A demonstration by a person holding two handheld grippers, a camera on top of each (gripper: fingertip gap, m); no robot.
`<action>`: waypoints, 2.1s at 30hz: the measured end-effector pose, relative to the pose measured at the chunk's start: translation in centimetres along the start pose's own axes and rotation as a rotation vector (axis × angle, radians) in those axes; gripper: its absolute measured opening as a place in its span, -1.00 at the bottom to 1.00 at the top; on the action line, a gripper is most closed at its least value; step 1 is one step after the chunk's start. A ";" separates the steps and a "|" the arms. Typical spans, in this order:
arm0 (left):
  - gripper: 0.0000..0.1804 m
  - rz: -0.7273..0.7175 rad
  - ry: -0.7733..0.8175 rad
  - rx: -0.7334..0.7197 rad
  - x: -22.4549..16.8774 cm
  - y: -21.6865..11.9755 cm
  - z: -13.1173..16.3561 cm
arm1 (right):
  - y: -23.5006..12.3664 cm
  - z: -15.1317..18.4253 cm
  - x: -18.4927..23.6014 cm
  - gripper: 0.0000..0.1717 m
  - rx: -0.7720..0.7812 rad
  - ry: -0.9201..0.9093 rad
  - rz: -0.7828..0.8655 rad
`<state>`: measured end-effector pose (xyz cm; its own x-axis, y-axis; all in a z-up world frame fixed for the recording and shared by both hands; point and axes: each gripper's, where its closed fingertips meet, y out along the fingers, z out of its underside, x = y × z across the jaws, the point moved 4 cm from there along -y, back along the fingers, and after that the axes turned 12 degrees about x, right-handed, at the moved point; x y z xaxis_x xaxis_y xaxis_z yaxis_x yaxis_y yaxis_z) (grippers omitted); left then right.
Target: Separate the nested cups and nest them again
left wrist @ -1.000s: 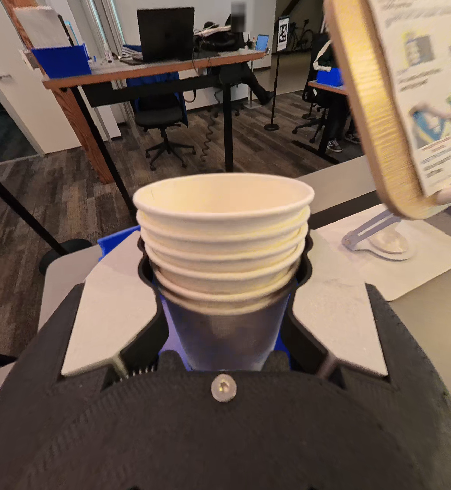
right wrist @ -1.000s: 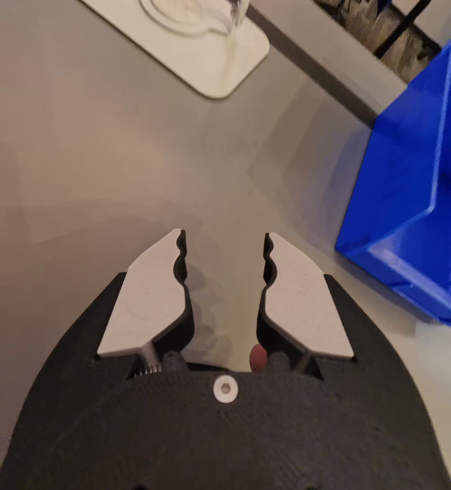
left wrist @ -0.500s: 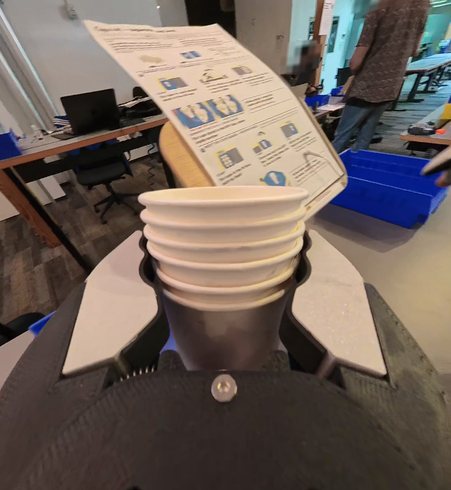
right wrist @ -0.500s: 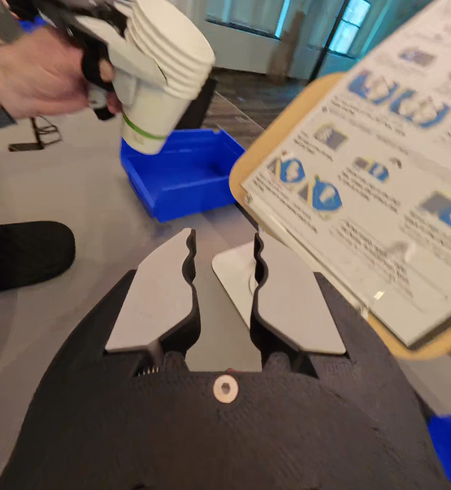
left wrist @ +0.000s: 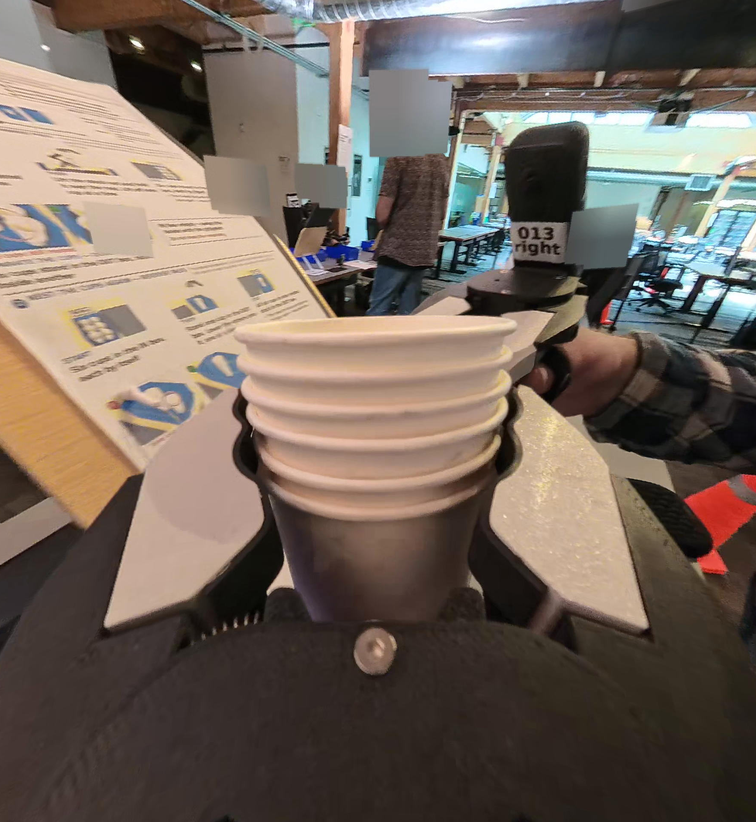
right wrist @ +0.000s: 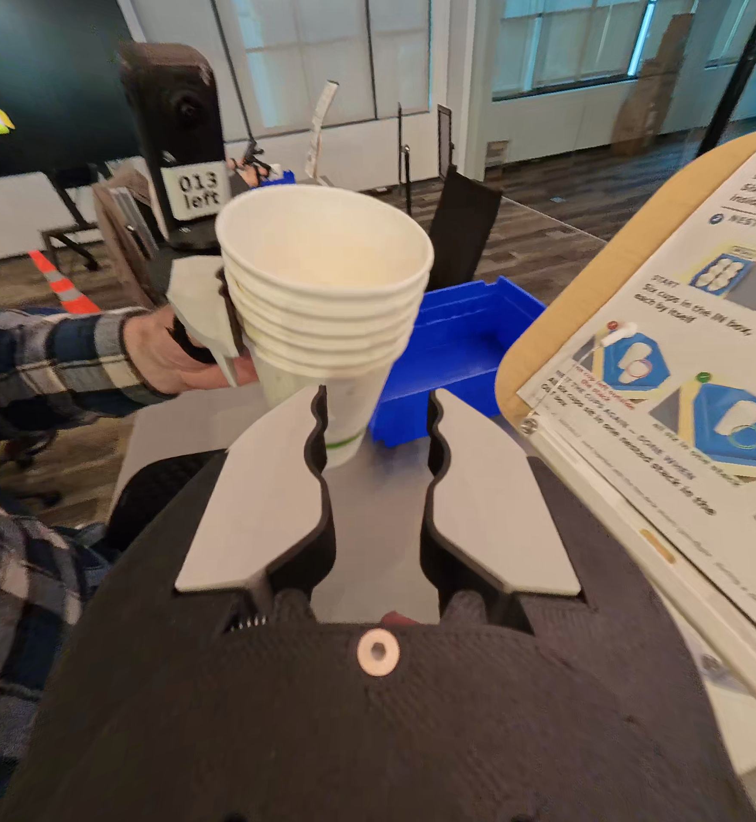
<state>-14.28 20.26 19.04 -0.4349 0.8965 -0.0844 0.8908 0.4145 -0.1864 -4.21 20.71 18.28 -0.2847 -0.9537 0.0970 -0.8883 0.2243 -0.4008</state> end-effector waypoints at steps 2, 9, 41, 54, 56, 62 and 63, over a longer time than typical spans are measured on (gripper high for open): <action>0.19 0.039 -0.009 0.012 -0.6 1.0 0.3 | -0.3 0.2 0.4 -0.58 -0.012 -0.001 -0.033; 0.46 0.201 0.006 0.053 -2.3 3.5 0.7 | -1.3 0.8 1.9 -0.61 -0.035 0.001 -0.150; 0.36 -0.039 -0.234 0.193 0.5 -5.9 14.3 | 3.3 16.2 0.2 -0.55 0.226 0.265 -0.009; 0.36 0.055 -0.267 0.034 0.7 -1.1 13.6 | 6.6 18.5 -0.1 -0.55 0.284 0.382 -0.143; 0.35 0.084 -0.255 0.008 0.6 -0.2 12.4 | 6.4 18.7 -0.1 -0.56 0.247 0.434 -0.169; 0.35 0.153 -0.223 -0.011 -0.1 2.9 10.6 | 4.6 20.1 -0.6 -0.53 0.152 0.572 -0.181; 0.35 0.164 -0.201 -0.003 -0.6 3.6 10.3 | 4.1 20.4 -0.6 -0.52 0.141 0.599 -0.177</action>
<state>-12.19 19.62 8.35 -0.3020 0.9029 -0.3059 0.9517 0.2671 -0.1513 -0.31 18.09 -2.00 -0.3266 -0.6872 0.6489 -0.8960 0.0065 -0.4441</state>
